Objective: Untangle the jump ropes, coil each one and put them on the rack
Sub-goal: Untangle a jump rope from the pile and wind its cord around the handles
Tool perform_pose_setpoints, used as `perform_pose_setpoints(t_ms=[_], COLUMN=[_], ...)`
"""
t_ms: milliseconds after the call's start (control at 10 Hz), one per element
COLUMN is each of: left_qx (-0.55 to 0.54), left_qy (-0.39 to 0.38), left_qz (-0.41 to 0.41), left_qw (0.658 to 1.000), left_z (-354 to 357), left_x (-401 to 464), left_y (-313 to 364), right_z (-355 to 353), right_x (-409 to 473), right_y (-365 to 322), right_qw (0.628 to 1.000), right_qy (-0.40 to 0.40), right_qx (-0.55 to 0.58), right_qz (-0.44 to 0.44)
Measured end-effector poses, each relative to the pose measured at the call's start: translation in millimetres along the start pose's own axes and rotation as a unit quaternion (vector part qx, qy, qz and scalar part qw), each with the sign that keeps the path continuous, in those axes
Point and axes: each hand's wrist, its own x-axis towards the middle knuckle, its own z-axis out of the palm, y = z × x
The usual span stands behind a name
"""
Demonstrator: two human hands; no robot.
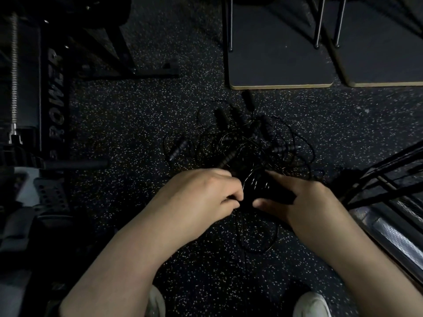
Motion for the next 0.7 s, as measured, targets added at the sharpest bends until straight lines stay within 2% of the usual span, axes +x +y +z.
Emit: perform_pose_setpoints(t_ms=[100, 200, 300, 400, 500, 600, 700], left_qx=[-0.001, -0.031, -0.087, -0.198, -0.258, -0.316, -0.345], left_qy=[-0.034, -0.039, -0.014, -0.006, -0.022, -0.035, -0.043], left_qz=[0.009, -0.011, -0.016, -0.038, -0.026, -0.009, -0.014], left_qw=[0.999, 0.999, 0.996, 0.98, 0.966, 0.948, 0.938], left_z=[0, -1, -3, -5, -4, 0, -2], left_x=[-2, -5, -7, -6, -6, -3, 0], left_y=[3, 1, 0, -1, 0, 2, 3], right_z=[-1, -2, -7, -8, -14, 86, 147], right_x=[-1, -6, -9, -11, -13, -88, -107], right_y=[-3, -3, -2, -5, -3, 36, 28], right_qw=[0.995, 0.98, 0.957, 0.923, 0.903, 0.891, 0.914], right_qy=[-0.086, -0.187, -0.266, -0.348, -0.368, -0.343, -0.271], right_qx=[-0.044, -0.021, 0.053, 0.122, 0.153, 0.198, 0.198], right_qz=[-0.02, -0.065, -0.106, -0.11, -0.163, -0.223, -0.229])
